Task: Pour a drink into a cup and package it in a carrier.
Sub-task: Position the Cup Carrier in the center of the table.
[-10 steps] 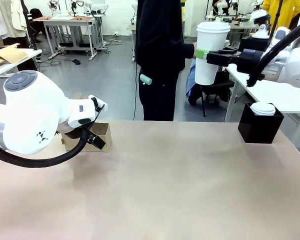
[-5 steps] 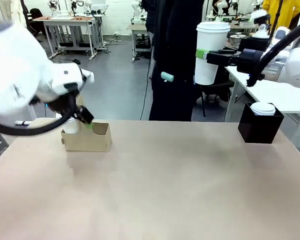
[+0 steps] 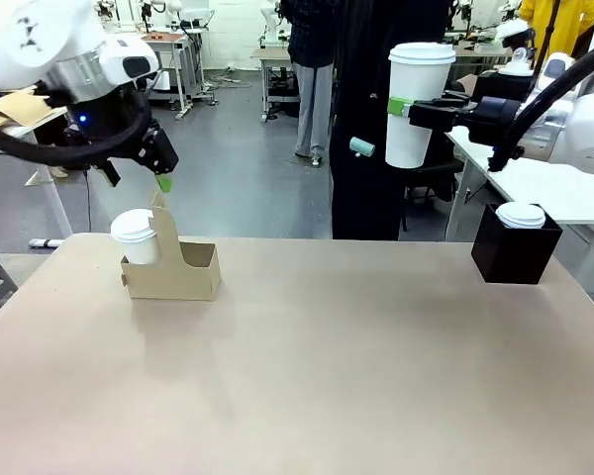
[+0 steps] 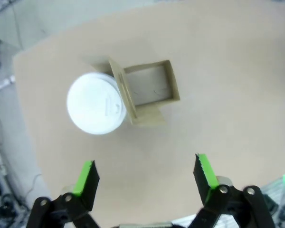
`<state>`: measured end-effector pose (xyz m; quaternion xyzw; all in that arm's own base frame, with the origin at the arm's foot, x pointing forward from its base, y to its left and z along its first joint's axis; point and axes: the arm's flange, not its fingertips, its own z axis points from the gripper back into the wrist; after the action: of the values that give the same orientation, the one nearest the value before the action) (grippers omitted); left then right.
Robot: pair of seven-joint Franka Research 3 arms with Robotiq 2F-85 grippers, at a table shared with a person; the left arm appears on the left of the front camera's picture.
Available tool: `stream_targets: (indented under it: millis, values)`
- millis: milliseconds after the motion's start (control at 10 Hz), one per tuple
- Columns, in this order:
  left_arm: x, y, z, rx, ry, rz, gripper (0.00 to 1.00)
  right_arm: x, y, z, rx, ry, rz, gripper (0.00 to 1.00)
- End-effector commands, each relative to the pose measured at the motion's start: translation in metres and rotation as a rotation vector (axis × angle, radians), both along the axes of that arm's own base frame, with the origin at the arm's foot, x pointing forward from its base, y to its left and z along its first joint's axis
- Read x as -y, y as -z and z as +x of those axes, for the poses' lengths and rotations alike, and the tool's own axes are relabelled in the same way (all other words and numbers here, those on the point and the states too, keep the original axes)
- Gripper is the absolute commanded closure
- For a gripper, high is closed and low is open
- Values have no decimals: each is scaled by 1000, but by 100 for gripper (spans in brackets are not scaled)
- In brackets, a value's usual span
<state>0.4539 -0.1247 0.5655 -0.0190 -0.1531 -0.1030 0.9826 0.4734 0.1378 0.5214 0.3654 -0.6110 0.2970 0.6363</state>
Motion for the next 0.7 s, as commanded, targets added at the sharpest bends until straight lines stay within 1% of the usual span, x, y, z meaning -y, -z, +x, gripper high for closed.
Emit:
stream_targets:
  millis: [0, 300, 600]
  values:
    - [12, -1, 31, -62, -86, -24, 0, -3, -3, 3, 12, 2, -3, 19]
    - [13, 21, 63, -113, -185, -11, 0, -3, -3, 3, 12, 2, -3, 19]
    - [9, 47, 84, -147, -254, 10, 0, -3, -3, 3, 12, 2, -3, 19]
